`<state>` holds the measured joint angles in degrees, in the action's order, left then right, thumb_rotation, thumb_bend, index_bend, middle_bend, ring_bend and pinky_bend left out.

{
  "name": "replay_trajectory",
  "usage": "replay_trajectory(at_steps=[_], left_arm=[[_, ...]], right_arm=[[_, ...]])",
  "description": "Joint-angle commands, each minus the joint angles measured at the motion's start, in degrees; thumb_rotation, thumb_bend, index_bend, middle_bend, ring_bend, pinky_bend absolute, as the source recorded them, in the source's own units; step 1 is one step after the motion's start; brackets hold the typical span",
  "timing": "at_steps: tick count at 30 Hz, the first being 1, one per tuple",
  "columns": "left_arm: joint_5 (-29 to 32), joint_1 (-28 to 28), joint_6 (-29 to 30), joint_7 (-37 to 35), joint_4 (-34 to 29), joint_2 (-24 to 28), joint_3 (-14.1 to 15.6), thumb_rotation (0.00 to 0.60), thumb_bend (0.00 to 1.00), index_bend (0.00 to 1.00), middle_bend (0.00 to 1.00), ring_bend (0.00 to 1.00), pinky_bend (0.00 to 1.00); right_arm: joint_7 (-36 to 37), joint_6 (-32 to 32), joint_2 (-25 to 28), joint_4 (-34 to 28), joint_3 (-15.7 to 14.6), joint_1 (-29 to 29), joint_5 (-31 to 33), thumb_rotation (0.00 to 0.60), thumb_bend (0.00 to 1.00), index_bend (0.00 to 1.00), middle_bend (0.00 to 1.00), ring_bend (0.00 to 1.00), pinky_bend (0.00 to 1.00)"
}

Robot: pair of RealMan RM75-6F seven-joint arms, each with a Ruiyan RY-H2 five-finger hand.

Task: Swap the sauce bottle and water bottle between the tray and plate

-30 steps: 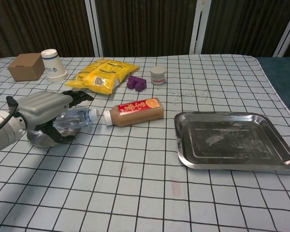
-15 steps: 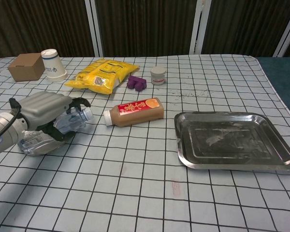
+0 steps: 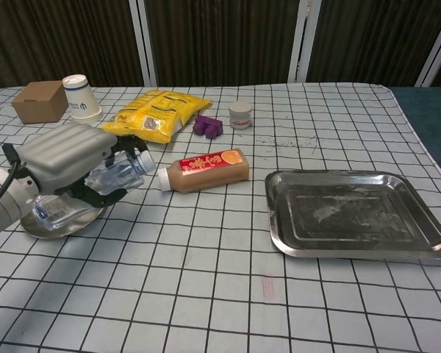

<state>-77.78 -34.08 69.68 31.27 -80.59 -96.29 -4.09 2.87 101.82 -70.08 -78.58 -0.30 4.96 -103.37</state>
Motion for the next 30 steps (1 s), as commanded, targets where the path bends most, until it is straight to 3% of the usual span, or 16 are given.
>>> replay_trajectory(at_steps=[1,7,12,19,25,30], left_arm=[[-4.1,0.7,2.3,2.7,-4.1,0.7,2.5,0.600,0.66,0.38,0.53,0.54,0.74],[-10.0,0.8,2.6,6.6,-7.3,-2.1,5.9,0.600,0.66,0.38,0.54,0.54,0.74],[-8.8,-0.1,-1.9,10.0,-5.0,-8.1,6.0,0.600,0.65,0.38,0.55,0.54,0.74],[-8.9,-1.9,-5.8,11.5,3.8,-16.3,5.1,0.600,0.65,0.38,0.55,0.54,0.74],[-15.4,-3.8,-3.2,7.4,13.5,-19.5,5.5,0.600,0.64,0.38,0.49,0.50,0.74],[-18.9,-5.0,-1.5,4.6,17.8,-19.8,5.8,0.600,0.64,0.38,0.48,0.49,0.74]], right_arm=[[0.2,0.2,0.0,0.0,0.1,0.0,-0.1,0.600,0.00,0.00,0.00,0.00,0.00],[1.1,1.0,0.3,0.1,-0.2,-0.4,-1.0,0.600,0.00,0.00,0.00,0.00,0.00],[1.7,1.5,0.5,0.3,-0.3,-0.5,-1.6,0.600,0.00,0.00,0.00,0.00,0.00],[2.3,1.8,1.0,0.3,-0.4,-0.8,-1.9,0.600,0.00,0.00,0.00,0.00,0.00],[2.6,1.5,1.2,0.4,-0.4,-0.7,-2.1,0.600,0.00,0.00,0.00,0.00,0.00],[2.5,1.3,1.1,0.4,-0.4,-0.7,-2.2,0.600,0.00,0.00,0.00,0.00,0.00]])
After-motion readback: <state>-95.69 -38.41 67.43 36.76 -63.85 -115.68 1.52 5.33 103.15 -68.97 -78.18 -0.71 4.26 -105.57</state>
